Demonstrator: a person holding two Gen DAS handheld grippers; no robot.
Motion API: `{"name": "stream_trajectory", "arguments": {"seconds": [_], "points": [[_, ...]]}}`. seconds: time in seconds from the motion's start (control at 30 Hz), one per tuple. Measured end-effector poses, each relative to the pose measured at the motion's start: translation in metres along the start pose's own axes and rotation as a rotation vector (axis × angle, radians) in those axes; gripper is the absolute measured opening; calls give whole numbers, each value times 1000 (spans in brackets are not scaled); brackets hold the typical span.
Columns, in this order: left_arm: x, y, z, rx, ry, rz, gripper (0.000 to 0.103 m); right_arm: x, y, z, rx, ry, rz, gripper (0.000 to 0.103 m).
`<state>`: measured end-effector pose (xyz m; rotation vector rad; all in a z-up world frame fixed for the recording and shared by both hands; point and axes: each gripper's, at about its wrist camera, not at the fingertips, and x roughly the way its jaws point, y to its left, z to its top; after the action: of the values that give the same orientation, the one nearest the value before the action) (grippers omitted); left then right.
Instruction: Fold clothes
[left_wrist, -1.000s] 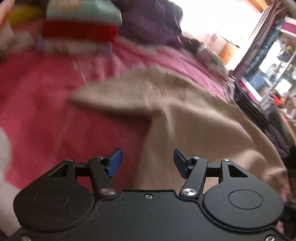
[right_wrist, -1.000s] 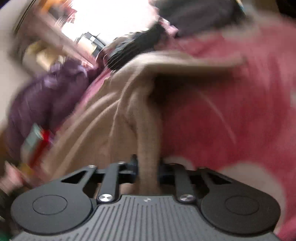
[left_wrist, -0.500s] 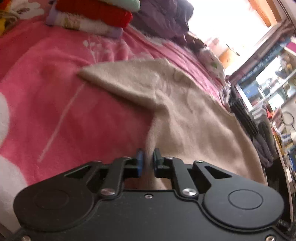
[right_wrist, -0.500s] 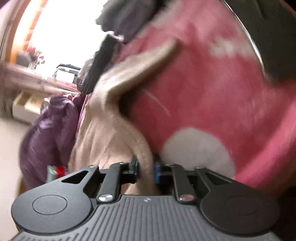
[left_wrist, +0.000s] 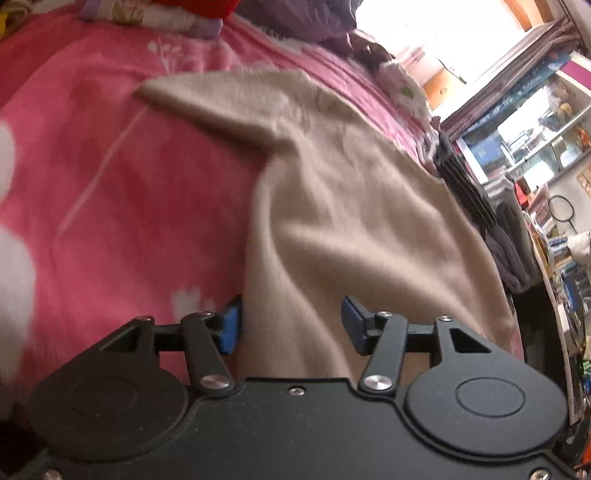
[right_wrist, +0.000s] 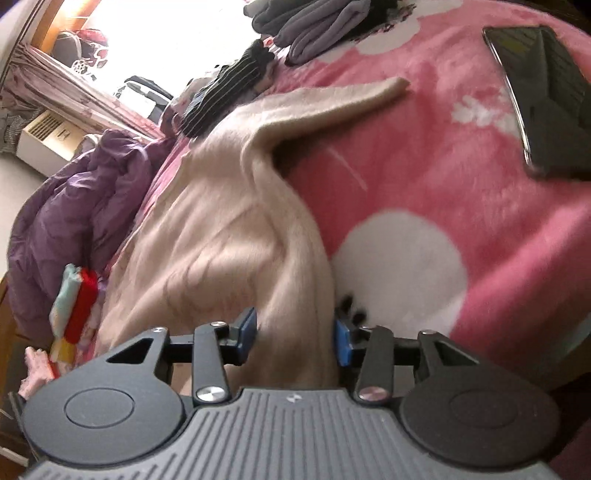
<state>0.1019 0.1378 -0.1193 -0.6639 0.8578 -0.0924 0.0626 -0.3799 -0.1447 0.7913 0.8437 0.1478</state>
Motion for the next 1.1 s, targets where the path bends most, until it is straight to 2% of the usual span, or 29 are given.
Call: {"name": "stream_trajectory", "arguments": {"seconds": [0.1, 0.13, 0.17, 0.2, 0.33, 0.4, 0.47, 0.53, 0.6, 0.77, 0.87, 0.9, 0.93, 0.97, 1.0, 1.03, 1.07, 1.1], "points": [[-6, -2, -17, 9, 8, 15, 41, -4, -5, -4, 36, 4, 5, 43], [-8, -2, -22, 12, 6, 21, 26, -6, -7, -5, 49, 5, 6, 40], [-9, -2, -23, 10, -2, 17, 5, -7, -9, -6, 63, 5, 7, 31], [-11, -2, -24, 7, -10, 13, 5, -8, -12, -7, 76, 6, 7, 9], [-51, -6, -14, -28, -133, -39, 5, -14, -20, -11, 128, 8, 10, 9], [-56, -2, -16, -47, -124, -35, 5, -16, -24, -12, 155, 9, 12, 8], [-43, 6, -22, -49, -66, 33, 5, -20, -25, -13, 164, -1, 10, 9], [-33, 12, -26, -66, -11, 54, 8, -24, -20, -12, 130, -40, -1, 10], [-37, 11, -22, -63, -38, 67, 9, -28, -14, -10, 95, -79, -11, 15], [-49, -2, -17, -1, -146, 86, 9, -39, 0, -7, 8, -177, -38, 16], [-52, -11, -16, 32, -217, 33, 9, -44, 9, -3, -52, -231, -42, 17], [-50, -15, -15, 58, -219, 7, 10, -42, 14, -1, -83, -243, -27, 17], [-48, -20, -13, 84, -219, -19, 18, -39, 18, 2, -110, -249, -3, 17], [-43, -23, -14, 117, -201, -16, 39, -35, 24, 4, -135, -254, 27, 21], [-39, -27, -15, 151, -183, -12, 50, -29, 30, 5, -168, -255, 40, 31], [-27, -29, -15, 170, -124, 26, 58, -23, 36, 7, -202, -246, 34, 36], [-12, -25, -15, 158, -51, 78, 51, -15, 42, 9, -235, -234, 20, 37], [-5, -20, -15, 130, -32, 94, 48, -8, 47, 12, -259, -225, 10, 37]]}}
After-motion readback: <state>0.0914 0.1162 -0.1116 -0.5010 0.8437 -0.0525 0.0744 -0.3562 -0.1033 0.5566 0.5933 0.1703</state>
